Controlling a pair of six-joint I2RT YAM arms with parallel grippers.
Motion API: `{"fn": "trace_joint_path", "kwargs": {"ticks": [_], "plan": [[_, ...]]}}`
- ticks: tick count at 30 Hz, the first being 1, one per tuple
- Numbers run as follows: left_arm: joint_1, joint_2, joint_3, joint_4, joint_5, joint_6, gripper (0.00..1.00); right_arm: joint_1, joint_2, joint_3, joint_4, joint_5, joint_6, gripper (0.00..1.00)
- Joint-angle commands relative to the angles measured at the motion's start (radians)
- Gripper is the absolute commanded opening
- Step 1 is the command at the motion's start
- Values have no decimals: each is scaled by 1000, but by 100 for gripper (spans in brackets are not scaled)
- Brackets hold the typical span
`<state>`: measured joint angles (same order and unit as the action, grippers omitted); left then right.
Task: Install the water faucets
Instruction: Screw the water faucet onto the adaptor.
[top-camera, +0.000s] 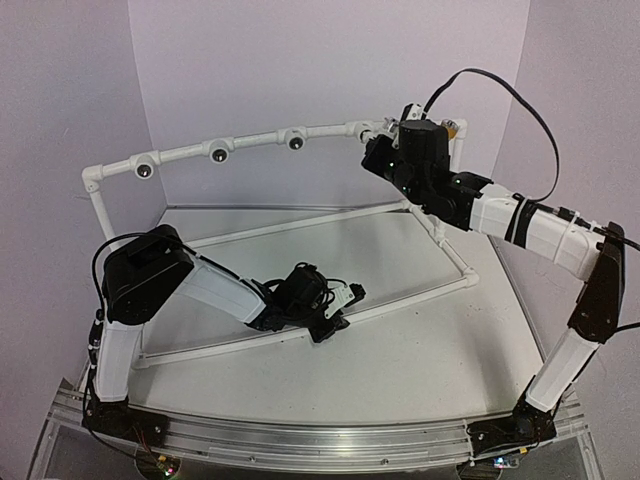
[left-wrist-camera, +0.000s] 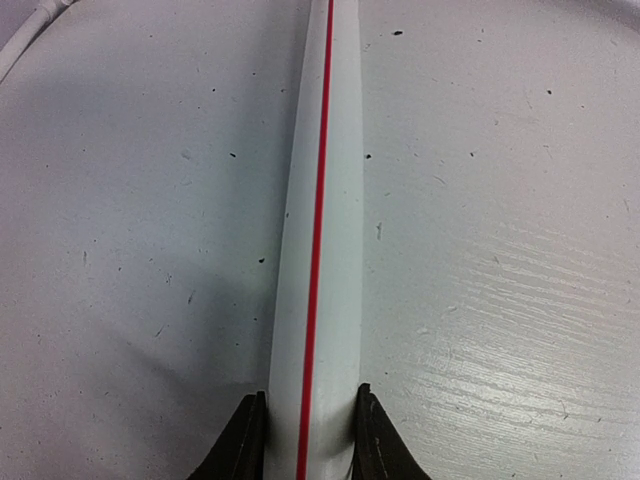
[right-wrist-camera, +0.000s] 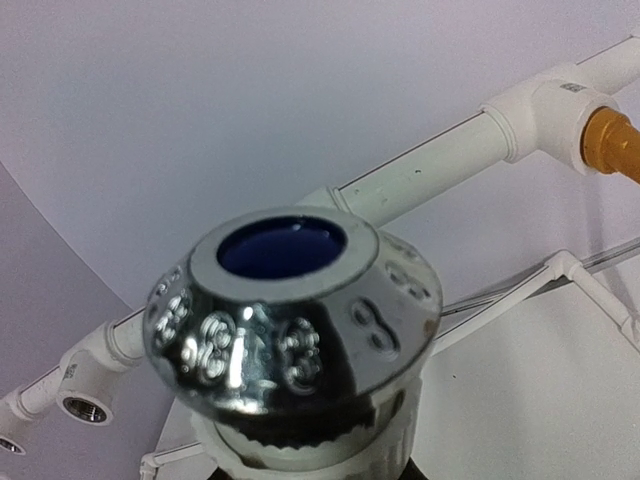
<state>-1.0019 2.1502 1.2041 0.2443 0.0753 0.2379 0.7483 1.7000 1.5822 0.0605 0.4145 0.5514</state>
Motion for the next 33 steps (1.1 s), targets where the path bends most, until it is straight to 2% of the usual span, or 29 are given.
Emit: {"fn": "trace_joint_path", "kwargs": {"ticks": [1,33], "plan": [[-29,109,-74,-277,-36,-121,0,-66,64,6,8,21,107,0],[-40,119,-70,-280,-47,-115,0,-72,93,-30,120,16,505,0]]}}
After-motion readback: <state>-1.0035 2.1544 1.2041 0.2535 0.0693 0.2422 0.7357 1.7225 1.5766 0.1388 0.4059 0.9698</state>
